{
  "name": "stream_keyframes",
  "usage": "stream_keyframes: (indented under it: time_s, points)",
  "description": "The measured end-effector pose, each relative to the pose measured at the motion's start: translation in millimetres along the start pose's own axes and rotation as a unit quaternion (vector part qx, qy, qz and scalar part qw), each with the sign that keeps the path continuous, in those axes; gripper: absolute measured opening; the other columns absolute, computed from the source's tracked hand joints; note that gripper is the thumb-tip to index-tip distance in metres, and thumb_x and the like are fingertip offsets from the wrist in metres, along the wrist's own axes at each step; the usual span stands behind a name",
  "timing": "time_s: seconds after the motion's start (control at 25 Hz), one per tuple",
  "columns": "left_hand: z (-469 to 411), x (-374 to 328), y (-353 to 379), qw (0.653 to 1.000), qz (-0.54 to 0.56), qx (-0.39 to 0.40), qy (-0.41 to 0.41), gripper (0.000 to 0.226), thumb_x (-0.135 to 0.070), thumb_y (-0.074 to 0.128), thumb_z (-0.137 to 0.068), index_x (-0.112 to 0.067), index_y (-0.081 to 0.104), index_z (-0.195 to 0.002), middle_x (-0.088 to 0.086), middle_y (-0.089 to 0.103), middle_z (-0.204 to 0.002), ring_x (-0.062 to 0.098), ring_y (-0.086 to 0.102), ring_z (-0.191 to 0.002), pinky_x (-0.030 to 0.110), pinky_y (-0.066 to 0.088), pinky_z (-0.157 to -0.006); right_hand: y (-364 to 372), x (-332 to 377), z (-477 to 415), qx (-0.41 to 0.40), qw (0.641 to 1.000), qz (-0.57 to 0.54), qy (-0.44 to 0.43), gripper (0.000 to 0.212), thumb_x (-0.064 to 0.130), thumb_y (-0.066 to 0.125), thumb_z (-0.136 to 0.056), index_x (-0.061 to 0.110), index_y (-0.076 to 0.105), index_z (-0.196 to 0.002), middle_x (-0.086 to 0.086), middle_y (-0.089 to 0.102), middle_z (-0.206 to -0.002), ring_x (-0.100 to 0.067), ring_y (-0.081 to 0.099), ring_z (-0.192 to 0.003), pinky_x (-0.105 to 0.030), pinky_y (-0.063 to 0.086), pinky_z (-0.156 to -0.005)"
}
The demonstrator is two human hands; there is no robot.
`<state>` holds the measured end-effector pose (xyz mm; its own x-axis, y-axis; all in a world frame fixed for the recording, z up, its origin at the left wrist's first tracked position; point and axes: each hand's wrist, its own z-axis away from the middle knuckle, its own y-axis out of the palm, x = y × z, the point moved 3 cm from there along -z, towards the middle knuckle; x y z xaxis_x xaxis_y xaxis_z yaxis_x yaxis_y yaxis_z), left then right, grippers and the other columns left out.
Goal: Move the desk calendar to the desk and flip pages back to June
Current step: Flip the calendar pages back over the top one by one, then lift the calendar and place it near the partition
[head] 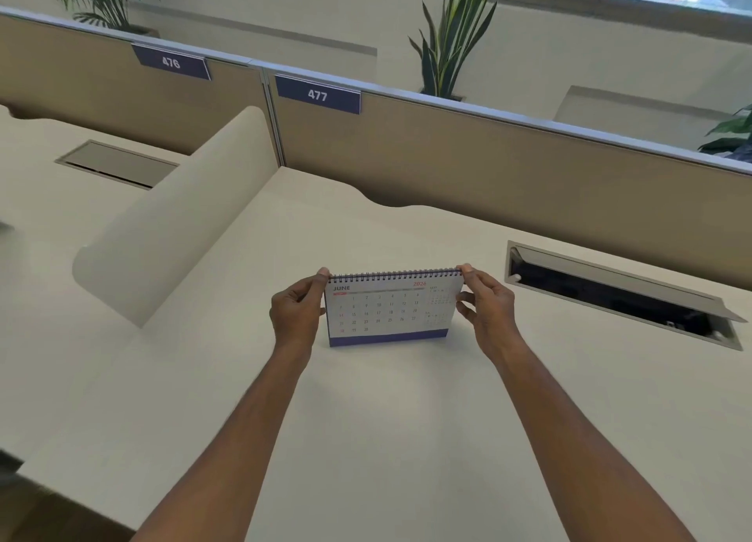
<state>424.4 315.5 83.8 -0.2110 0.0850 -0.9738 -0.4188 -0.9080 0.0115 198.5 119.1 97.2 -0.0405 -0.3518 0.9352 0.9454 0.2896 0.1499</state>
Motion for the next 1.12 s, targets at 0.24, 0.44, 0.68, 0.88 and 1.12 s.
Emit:
stream_keyframes:
  time_s: [0.24,0.44,0.68,0.88,1.12]
  points:
    - [1,6,-1,1.0,0.003,-0.004,-0.008,0.032,-0.057,0.077,-0.085,-0.026,0.084,-0.081,-0.004,0.083,-0.085,0.025,0.075,-0.097,0.043,0.062,-0.091,0,-4,0,-0.008,1.0,0.018,0.006,0.037,0.043,0.067,-0.095,0.009,0.075,-0.107,-0.008,0.075,-0.104,-0.021,0.058,-0.093,-0.036,0.051,-0.082]
    - [4,11,-5,0.999,-0.005,-0.032,-0.025,0.058,-0.075,0.078,-0.068,-0.019,0.079,-0.083,-0.004,0.082,-0.08,0.019,0.078,-0.089,0.045,0.06,-0.097,-2,-7,-1,-0.007,0.998,0.047,0.043,0.037,0.052,0.066,-0.093,0.017,0.075,-0.101,-0.003,0.079,-0.104,-0.021,0.066,-0.105,-0.043,0.05,-0.093]
    - [-2,10,-6,0.999,0.011,-0.003,-0.045,0.067,-0.074,0.082,-0.058,-0.012,0.075,-0.082,0.005,0.082,-0.082,0.017,0.076,-0.079,0.04,0.065,-0.087,-2,-7,-10,-0.01,0.996,0.064,0.055,0.056,0.055,0.063,-0.093,0.005,0.068,-0.116,-0.009,0.078,-0.106,-0.026,0.068,-0.105,-0.039,0.053,-0.087]
    - [0,21,-4,0.999,0.012,0.004,-0.048,0.068,-0.077,0.076,-0.067,-0.01,0.074,-0.08,0.002,0.082,-0.084,0.016,0.076,-0.083,0.033,0.062,-0.085,-3,-13,-7,0.02,0.995,0.085,0.049,0.057,0.06,0.056,-0.095,0.009,0.066,-0.118,-0.006,0.078,-0.108,-0.023,0.068,-0.106,-0.037,0.053,-0.09]
    - [10,63,-9,0.997,0.049,0.004,-0.062,0.025,-0.029,0.052,-0.108,-0.014,0.073,-0.11,0.003,0.078,-0.111,0.029,0.072,-0.114,0.035,0.06,-0.091,-23,-48,-8,0.003,0.997,0.061,0.039,0.026,0.026,0.051,-0.106,0.012,0.069,-0.119,-0.009,0.076,-0.114,-0.032,0.067,-0.115,-0.041,0.058,-0.095]
